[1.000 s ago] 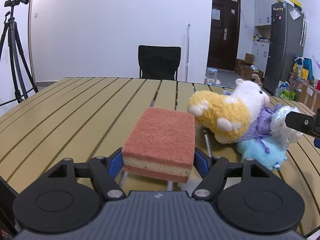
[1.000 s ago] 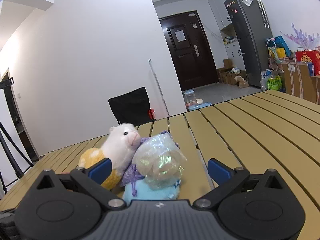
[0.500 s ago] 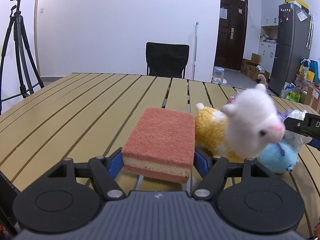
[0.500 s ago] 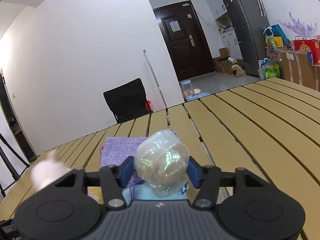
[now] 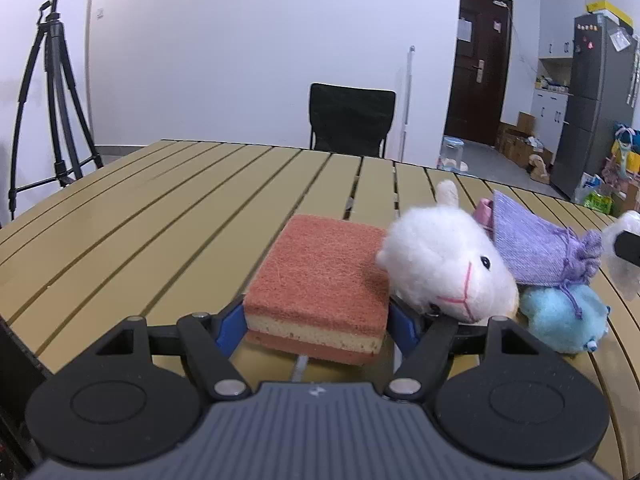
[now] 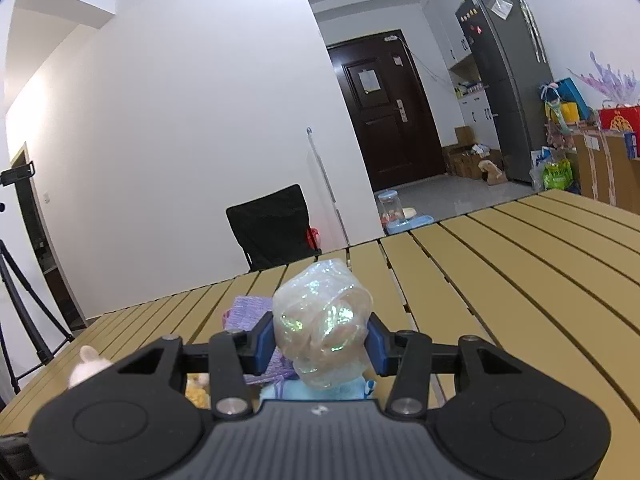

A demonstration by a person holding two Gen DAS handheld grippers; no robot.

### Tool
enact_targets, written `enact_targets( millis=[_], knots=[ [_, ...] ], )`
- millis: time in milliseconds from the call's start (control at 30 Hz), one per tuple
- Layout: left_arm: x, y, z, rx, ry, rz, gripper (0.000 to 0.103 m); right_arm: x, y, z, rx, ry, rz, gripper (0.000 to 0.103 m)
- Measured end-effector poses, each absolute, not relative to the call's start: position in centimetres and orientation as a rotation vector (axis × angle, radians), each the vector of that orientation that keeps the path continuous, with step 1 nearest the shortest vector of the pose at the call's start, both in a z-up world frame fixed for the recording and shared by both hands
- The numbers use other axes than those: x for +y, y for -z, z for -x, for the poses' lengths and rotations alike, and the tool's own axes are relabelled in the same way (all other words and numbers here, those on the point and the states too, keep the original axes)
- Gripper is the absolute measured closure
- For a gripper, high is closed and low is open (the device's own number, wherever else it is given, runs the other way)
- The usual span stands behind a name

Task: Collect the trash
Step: 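Grasp the clear plastic bag with the right tool while the left tool holds the sponge, then carry the sponge and plastic bag down from the table to the black bin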

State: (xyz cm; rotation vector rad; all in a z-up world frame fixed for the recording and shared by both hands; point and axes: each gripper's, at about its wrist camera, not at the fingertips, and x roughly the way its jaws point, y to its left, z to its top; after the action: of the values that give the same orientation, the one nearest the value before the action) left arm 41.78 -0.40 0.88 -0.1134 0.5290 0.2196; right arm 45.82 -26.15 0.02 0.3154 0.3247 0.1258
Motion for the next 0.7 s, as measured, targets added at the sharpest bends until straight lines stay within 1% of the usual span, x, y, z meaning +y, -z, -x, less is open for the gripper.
enact_targets(
  millis=[300, 467, 700],
  knots=[
    [2.1, -1.8, -40.3, 0.507, -0.278, 0.147, 0.031, -25.9, -0.2, -44.1, 0.328, -0.144, -0.27, 0.058],
    [3.5, -1.8, -39.5, 0.53, -0.299, 0.154, 0.031, -25.6, -0.1, -43.1, 0.355, -0.155, -0.247, 0.058],
    [3.8, -2.0, -37.4, 0.53, -0.282, 0.142, 0.031, -25.0, 0.0, -41.0, 0.372, -0.172, -0.214, 0.058]
  ],
)
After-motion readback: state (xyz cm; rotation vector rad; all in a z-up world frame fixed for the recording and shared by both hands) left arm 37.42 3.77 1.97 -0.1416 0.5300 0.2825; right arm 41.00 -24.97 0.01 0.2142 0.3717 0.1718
